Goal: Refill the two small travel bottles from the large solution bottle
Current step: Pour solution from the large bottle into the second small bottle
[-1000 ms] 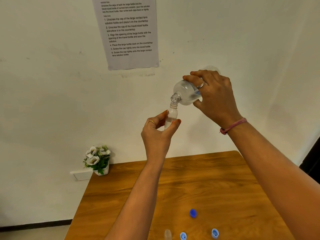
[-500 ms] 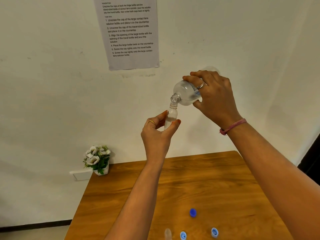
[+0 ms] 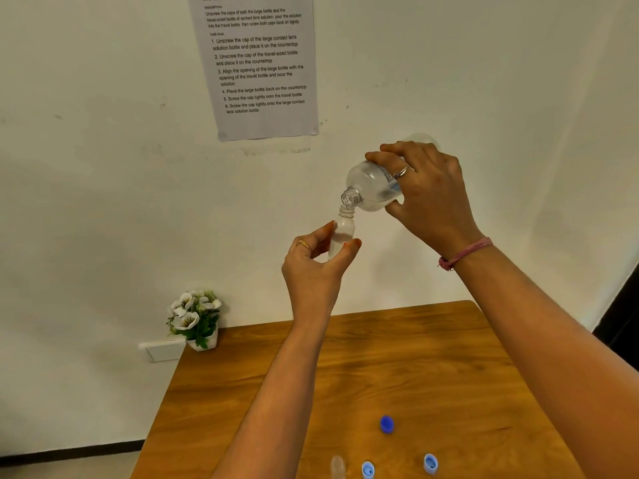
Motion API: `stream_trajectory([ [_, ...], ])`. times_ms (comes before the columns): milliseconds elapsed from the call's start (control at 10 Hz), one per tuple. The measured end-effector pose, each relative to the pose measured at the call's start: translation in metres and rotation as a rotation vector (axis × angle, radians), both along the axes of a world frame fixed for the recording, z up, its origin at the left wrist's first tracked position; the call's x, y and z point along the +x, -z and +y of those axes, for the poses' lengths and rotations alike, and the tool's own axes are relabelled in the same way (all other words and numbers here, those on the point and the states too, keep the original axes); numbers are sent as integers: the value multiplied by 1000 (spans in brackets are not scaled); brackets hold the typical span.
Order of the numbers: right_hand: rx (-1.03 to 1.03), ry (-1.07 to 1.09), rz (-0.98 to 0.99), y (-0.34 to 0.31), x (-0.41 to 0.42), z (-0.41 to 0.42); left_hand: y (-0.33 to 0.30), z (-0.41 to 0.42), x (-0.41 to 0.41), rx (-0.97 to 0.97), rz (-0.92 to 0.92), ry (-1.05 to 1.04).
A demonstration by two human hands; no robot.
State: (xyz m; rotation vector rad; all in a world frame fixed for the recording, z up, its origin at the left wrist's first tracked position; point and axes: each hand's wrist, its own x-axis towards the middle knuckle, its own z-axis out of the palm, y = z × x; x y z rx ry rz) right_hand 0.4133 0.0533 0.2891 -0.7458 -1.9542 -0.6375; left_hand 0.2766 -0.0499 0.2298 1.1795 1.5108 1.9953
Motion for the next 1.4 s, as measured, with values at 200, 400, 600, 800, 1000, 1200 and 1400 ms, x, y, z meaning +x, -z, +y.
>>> stream_trajectory([
  [200,4,5,2,-1,-3,1,0,2,-3,-5,-7,7],
  [400,4,2,-3,0,-6,4,1,4,-6,-9,-10,13],
  [600,11,-3,1,1,-9,6,3,8,-11,-6,5,5],
  [800,7,7,-7,2,-12,10,3,11,-14,-9,-3,8],
  [1000,10,9,-8,2,-13,10,4,13,-15,-15,2,6],
  [1200,9,9,-7,1,-12,9,4,12,-14,-19,0,3],
  [1400,14,11,-8,0,-11,8,3,12,-14,-14,-1,1],
])
